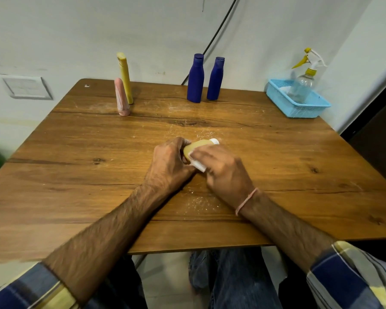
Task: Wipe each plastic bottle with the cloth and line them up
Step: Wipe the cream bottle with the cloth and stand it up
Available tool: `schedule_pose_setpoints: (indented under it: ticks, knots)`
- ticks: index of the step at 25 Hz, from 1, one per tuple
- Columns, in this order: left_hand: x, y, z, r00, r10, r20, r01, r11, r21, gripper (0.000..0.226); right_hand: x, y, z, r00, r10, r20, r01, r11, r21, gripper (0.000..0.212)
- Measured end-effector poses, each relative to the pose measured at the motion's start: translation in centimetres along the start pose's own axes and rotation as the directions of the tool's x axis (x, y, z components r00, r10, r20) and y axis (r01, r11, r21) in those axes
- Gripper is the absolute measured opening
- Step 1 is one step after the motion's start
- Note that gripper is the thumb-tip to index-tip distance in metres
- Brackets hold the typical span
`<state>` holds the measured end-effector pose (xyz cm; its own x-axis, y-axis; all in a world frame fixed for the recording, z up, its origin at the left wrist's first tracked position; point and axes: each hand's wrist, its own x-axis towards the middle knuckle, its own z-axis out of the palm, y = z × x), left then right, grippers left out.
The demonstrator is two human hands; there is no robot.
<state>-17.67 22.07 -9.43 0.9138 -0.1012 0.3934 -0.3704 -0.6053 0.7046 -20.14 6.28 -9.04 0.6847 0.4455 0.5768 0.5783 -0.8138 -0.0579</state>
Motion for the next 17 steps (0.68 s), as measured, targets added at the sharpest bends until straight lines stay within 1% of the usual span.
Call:
schedule_pose_setpoints:
  ticks: [1, 2, 3, 4, 5, 6, 7, 8, 10, 11, 12, 13, 14, 15, 16, 17]
  knots:
    - [0.1, 0.0, 0.0, 1.0, 0.008, 0.004, -0.008, 1.0, 0.008, 0.045, -0.6, -0.6, 0.0, 0.995, -0.101, 0.023, 0.101, 0.995, 0.022, 0.041]
    - [0.1, 0.0, 0.0, 1.0, 0.006, 0.01, -0.006, 1.0, 0.008, 0.044, -0.8, -0.2, -0.2, 0.989, -0.142, 0.045, 0.141, 0.99, 0.023, 0.041]
    - [0.1, 0.0, 0.0, 1.0, -0.006, 0.012, 0.006, 1.0, 0.006, 0.046, -0.7, 1.1, -0.4, 0.994, -0.103, 0.045, 0.103, 0.995, 0.002, 0.042]
    - [0.2, 0.1, 0.0, 1.0, -0.022, 0.013, 0.022, 1.0, 0.006, 0.049, -0.4, 2.7, -0.6, 1.0, 0.011, 0.015, -0.011, 1.0, -0.026, 0.044]
    - [0.1, 0.3, -0.1, 0.999, -0.041, 0.016, 0.041, 0.999, 0.008, 0.053, -0.1, 4.0, -0.8, 0.988, 0.152, -0.017, -0.153, 0.987, -0.058, 0.045]
    - [0.1, 0.4, -0.1, 0.998, -0.054, 0.019, 0.054, 0.998, 0.009, 0.055, 0.0, 4.3, -0.9, 0.966, 0.258, -0.028, -0.259, 0.964, -0.066, 0.047]
    - [0.1, 0.3, 0.0, 0.998, -0.057, 0.015, 0.057, 0.998, 0.007, 0.055, -0.1, 3.7, -0.9, 0.961, 0.275, -0.024, -0.275, 0.959, -0.061, 0.046]
    - [0.1, 0.1, 0.0, 0.998, -0.057, 0.005, 0.057, 0.998, 0.007, 0.053, -0.4, 2.5, -0.5, 0.978, 0.21, -0.002, -0.21, 0.976, -0.05, 0.045]
    - [0.1, -0.1, 0.0, 0.998, -0.057, -0.007, 0.057, 0.998, 0.008, 0.049, -1.6, 0.3, -0.3, 0.999, -0.005, 0.036, 0.005, 1.0, -0.005, 0.041]
    - [0.1, -0.1, 0.0, 0.998, -0.059, -0.001, 0.059, 0.998, 0.01, 0.049, -2.0, 0.5, -0.5, 0.997, -0.055, 0.049, 0.055, 0.998, 0.006, 0.04]
    - [0.2, 0.0, 0.1, 0.998, -0.058, 0.007, 0.058, 0.998, 0.014, 0.05, -1.7, 1.5, -0.7, 0.999, -0.034, 0.042, 0.034, 0.999, -0.004, 0.042]
    - [0.1, 0.1, 0.1, 0.998, -0.057, 0.013, 0.057, 0.998, 0.019, 0.052, -1.3, 2.8, -0.8, 0.998, 0.057, 0.004, -0.057, 0.998, -0.027, 0.045]
    - [0.1, 0.3, 0.0, 0.998, -0.062, 0.018, 0.062, 0.998, 0.023, 0.054, -1.0, 3.8, -0.9, 0.984, 0.176, -0.029, -0.177, 0.983, -0.044, 0.047]
    - [0.1, 0.4, 0.0, 0.997, -0.07, 0.019, 0.069, 0.997, 0.02, 0.054, -0.7, 3.8, -1.0, 0.964, 0.264, -0.039, -0.265, 0.963, -0.044, 0.047]
    - [0.2, 0.3, 0.0, 0.997, -0.075, 0.015, 0.075, 0.997, 0.012, 0.053, -0.8, 3.0, -0.8, 0.963, 0.27, -0.029, -0.271, 0.962, -0.035, 0.047]
    - [0.2, 0.2, 0.0, 0.997, -0.078, 0.009, 0.078, 0.997, 0.007, 0.05, -1.0, 1.6, -0.4, 0.981, 0.195, -0.004, -0.195, 0.98, -0.028, 0.044]
